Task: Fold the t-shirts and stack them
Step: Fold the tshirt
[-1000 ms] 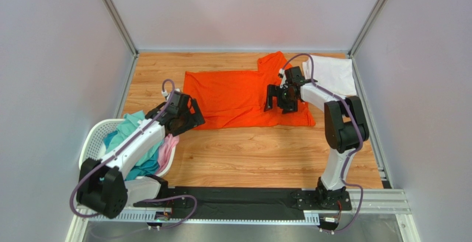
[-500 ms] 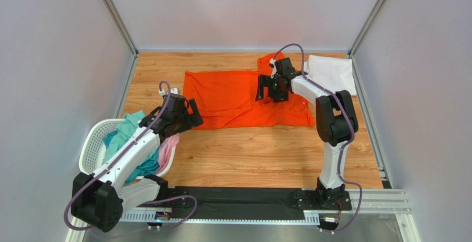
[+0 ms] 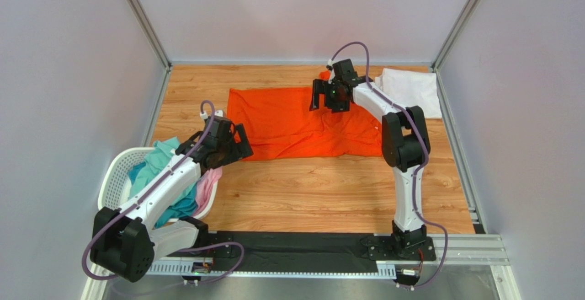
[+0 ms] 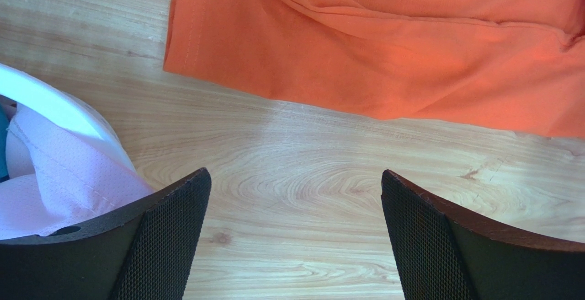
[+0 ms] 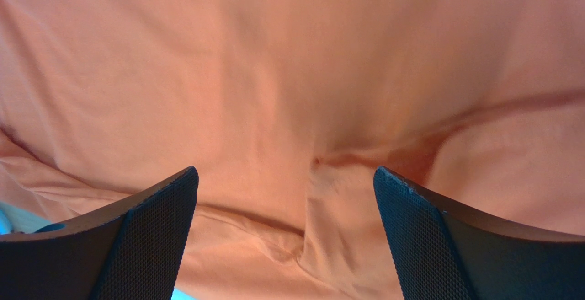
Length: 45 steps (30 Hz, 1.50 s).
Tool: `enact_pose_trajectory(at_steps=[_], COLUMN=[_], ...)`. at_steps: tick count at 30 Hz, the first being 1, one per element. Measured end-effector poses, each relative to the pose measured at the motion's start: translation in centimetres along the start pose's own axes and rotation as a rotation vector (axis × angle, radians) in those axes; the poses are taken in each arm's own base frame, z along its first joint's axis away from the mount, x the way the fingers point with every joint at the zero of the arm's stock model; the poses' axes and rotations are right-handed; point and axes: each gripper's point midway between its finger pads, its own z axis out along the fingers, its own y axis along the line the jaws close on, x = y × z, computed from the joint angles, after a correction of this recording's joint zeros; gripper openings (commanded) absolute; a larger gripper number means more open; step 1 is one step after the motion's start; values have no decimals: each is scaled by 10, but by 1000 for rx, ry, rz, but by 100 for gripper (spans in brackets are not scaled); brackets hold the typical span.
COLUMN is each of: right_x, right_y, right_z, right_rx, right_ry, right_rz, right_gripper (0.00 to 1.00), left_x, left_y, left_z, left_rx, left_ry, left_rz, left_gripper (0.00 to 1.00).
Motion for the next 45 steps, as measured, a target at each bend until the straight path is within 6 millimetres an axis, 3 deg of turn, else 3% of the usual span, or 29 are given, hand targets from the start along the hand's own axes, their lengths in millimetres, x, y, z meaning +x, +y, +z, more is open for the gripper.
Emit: enact_pose_trajectory(at_steps=[4, 11, 14, 18, 22, 28, 33, 39, 43, 45], right_x=[15, 44, 52, 71, 87, 107, 128, 148, 170, 180], right_y=[-14, -29, -38, -54, -70, -95, -115, -116, -118, -120], right_z=[-24, -118, -136, -125, -102, -79, -77, -94, -108, -115], right_rx=[94, 243, 293, 347, 392, 440, 475, 459, 459, 462], right_ry=[23, -46, -73, -17, 53, 133, 167, 134, 138, 129], right_rz=[7, 6, 5, 13, 35, 94, 141, 170, 189, 204], right_gripper=[100, 100, 100, 100, 100, 100, 100, 100, 100, 100], left_x=[3, 10, 9, 2, -4, 8, 5, 10, 27, 47], left_y=[-2, -16, -33, -56, -72, -58, -58, -56, -58, -59], left_z=[0, 6, 15, 36, 75, 115, 117, 112, 101, 89], left_rx=[14, 56, 85, 109, 91, -22, -33, -13, 8, 22], left_ry=[16, 74, 102, 137, 179, 225, 209, 191, 193, 208], left_rz=[2, 10, 23, 24, 17, 5, -15, -30, -16, 3], left_gripper=[100, 100, 100, 100, 100, 100, 100, 100, 100, 100])
